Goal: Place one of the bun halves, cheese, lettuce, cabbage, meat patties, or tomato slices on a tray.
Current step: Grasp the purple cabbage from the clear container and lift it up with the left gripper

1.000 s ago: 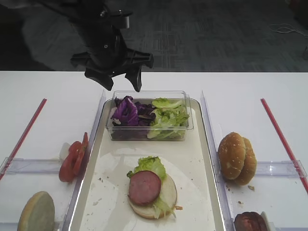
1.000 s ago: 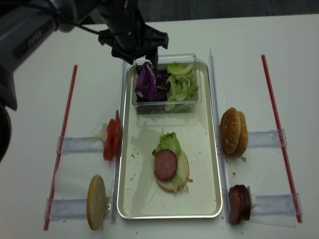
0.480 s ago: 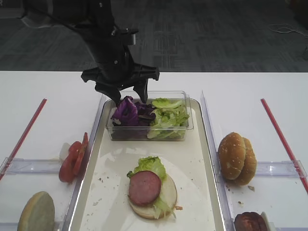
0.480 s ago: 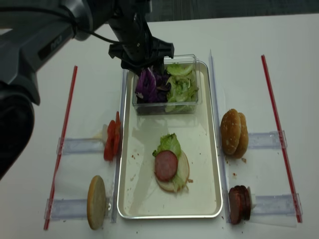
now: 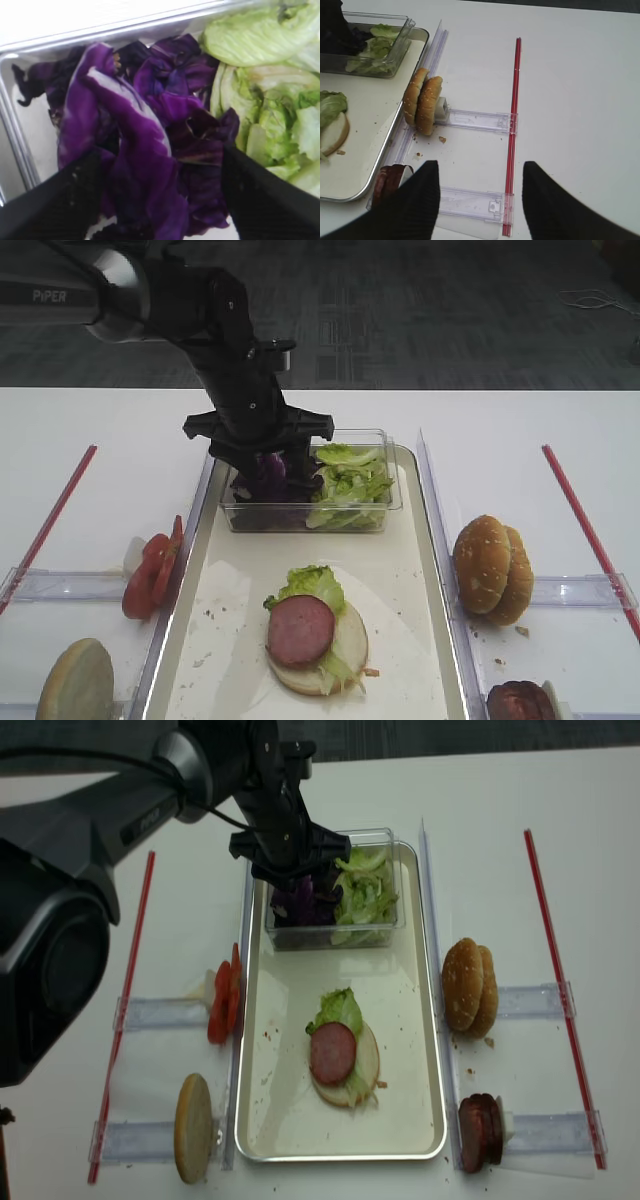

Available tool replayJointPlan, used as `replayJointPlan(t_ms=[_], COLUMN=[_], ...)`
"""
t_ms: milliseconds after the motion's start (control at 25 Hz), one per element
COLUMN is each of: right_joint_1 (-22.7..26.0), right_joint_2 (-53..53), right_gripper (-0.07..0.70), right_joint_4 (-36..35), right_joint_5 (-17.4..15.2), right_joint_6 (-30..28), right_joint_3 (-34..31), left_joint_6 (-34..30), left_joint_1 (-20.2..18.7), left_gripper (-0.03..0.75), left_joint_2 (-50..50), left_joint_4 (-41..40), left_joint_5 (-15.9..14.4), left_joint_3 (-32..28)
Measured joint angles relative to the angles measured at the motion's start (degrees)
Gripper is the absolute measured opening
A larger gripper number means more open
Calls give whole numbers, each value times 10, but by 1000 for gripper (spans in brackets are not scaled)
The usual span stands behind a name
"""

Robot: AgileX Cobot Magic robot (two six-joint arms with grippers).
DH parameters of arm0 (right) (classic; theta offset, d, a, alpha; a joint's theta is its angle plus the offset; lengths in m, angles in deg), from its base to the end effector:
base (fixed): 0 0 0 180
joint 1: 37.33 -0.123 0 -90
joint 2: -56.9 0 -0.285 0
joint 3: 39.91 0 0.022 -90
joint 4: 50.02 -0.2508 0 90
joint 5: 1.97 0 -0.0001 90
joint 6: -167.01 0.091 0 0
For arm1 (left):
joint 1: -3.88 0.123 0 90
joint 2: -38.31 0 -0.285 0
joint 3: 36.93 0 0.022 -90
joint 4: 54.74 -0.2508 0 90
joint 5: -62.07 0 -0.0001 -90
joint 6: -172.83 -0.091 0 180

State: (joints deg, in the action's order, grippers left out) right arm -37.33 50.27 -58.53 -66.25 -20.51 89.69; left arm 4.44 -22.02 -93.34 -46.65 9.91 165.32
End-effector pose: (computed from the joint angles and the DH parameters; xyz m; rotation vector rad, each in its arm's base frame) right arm -0.0075 0.0121 0.2642 -0.1497 2.1039 0.1015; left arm 0.4114 -0.2110 0.1877 0.2582 2.8485 -0.3194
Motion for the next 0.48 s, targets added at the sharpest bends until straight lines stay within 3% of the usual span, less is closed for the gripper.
replayJointPlan(t_ms=[480], right_joint_1=[0], right_joint_2=[0], right_gripper=[387], right_joint_4=[-1], right_joint_5=[0], right_joint_6=[0], right_joint_3=[0], left_joint_6=[-12], left_joint_1=[0], left_gripper=[411], left_joint_2=[-29], left_joint_4=[1], left_joint_5=[6], left_joint_3=[20])
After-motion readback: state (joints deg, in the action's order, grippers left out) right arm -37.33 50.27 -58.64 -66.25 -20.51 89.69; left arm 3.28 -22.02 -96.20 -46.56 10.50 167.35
